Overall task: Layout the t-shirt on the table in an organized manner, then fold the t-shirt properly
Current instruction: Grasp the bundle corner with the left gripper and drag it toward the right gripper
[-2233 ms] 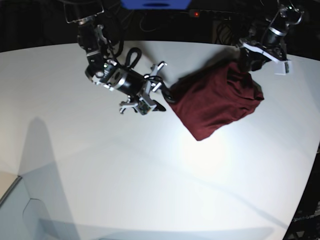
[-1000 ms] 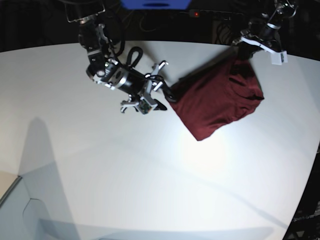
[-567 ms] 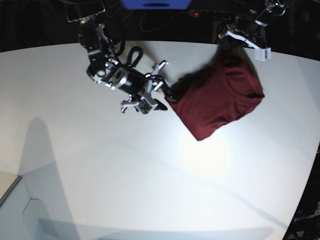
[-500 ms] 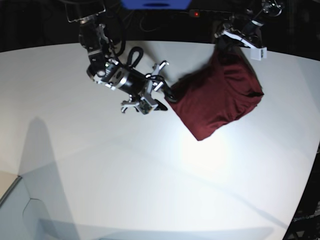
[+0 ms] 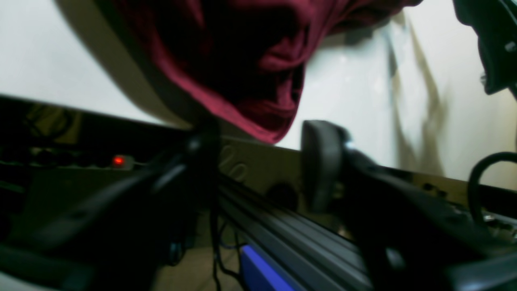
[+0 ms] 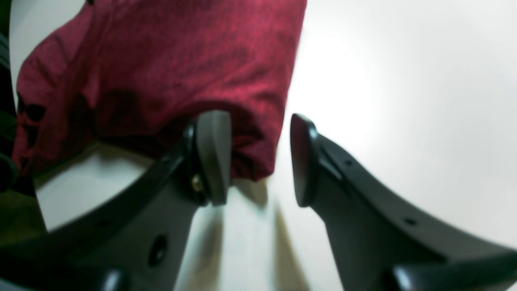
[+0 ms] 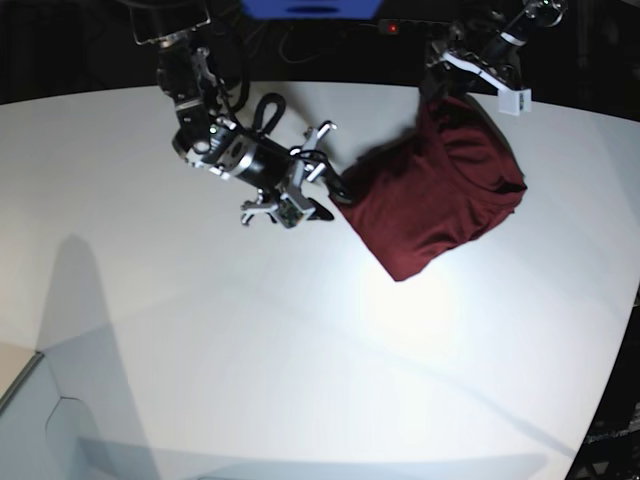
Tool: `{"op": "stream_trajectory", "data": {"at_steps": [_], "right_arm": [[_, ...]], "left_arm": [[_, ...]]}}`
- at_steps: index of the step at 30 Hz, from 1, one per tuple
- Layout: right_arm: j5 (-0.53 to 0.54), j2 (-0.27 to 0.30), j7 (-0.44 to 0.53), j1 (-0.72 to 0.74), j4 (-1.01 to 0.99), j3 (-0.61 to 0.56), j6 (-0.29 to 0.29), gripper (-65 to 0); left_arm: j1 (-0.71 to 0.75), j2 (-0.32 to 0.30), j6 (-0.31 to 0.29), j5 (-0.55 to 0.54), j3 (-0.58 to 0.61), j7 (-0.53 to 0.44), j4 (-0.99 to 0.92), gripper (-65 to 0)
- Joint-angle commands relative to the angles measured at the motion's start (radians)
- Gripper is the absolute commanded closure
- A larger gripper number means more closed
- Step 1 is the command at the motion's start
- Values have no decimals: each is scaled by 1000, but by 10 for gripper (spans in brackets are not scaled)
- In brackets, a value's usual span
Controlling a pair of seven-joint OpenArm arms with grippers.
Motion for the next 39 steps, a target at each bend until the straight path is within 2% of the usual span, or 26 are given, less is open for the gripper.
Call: {"op": "stream_trajectory", "data": {"at_steps": [1, 3, 5, 12, 21, 25, 31, 39], "right_arm": [[18, -4, 26, 10, 19, -3, 7, -246], [18, -4, 28, 10, 19, -3, 7, -248], [18, -4, 28, 10, 21, -2, 7, -248], [18, -4, 28, 13, 21, 5, 7, -248], [18, -2, 28, 16, 47, 6, 7, -249], [18, 3, 28, 21, 47, 6, 7, -253], [18, 6, 28, 21, 47, 14, 7, -299], [18, 1, 25, 22, 48, 77, 7, -306]], "left_arm": [[13, -4, -2, -6, -4, -5, 30, -390], [30, -4, -2, -6, -4, -5, 58, -437], [33, -4, -2, -6, -4, -5, 90, -453], [72, -4, -2, -6, -16, -10, 201, -455], [4, -4, -2, -6, -124, -5, 201, -457], [-25, -4, -2, -6, -134, -5, 202, -460], [-57, -24, -2, -6, -133, -5, 184, -534], [-91, -32, -2, 2, -133, -16, 35, -622]]}}
